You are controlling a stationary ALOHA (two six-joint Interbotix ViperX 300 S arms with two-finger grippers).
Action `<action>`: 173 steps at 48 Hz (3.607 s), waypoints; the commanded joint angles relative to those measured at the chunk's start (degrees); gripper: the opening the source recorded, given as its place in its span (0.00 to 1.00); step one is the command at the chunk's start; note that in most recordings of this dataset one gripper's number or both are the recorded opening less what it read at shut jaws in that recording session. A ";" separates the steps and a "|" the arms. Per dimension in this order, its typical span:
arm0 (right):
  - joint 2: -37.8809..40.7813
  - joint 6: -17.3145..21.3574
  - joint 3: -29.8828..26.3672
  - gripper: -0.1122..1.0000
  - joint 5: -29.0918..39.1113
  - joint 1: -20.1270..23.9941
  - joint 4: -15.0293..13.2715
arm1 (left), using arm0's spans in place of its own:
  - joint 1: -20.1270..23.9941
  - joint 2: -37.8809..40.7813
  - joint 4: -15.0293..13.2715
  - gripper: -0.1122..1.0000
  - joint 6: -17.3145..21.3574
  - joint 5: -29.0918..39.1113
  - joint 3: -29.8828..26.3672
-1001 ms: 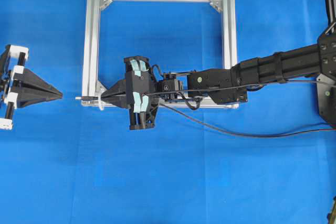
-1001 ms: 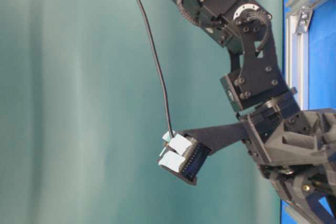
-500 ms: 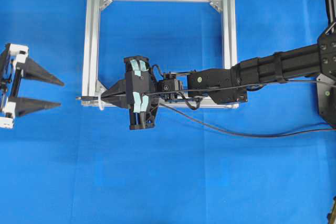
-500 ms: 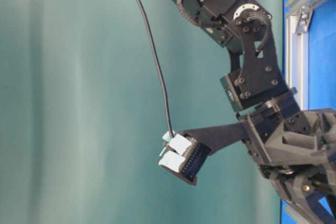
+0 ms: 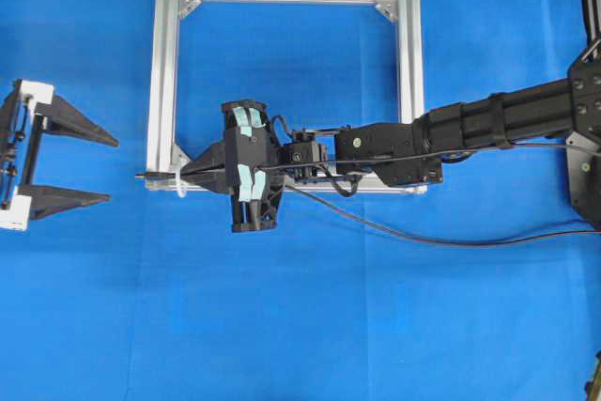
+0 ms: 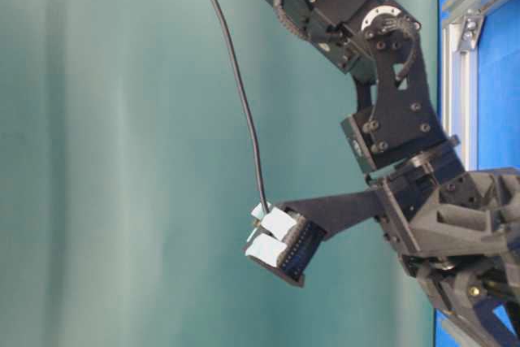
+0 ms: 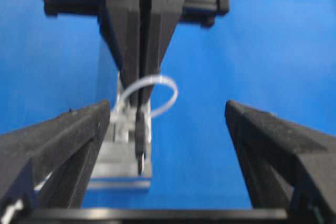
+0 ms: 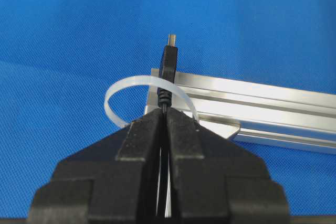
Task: Insert the wire through the string loop located on the left side.
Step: 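Move the open left gripper right toward the plug emerging from the loop, then close the left gripper on the USB plug past the loop, then pull the cable leftward through the loop with the left gripper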
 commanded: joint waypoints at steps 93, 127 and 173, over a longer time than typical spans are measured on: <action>-1.23 0.18 -0.97 0.10 0.97 -0.09 0.18 | 3.34 30.94 0.00 0.16 0.70 -10.37 -8.35; -1.32 -0.18 -0.88 0.10 2.46 0.00 0.00 | 3.43 31.03 0.00 0.16 0.62 -9.14 -8.88; -1.93 0.35 -0.09 0.97 3.87 0.09 0.44 | 3.08 20.74 0.00 0.16 0.00 -2.99 -5.27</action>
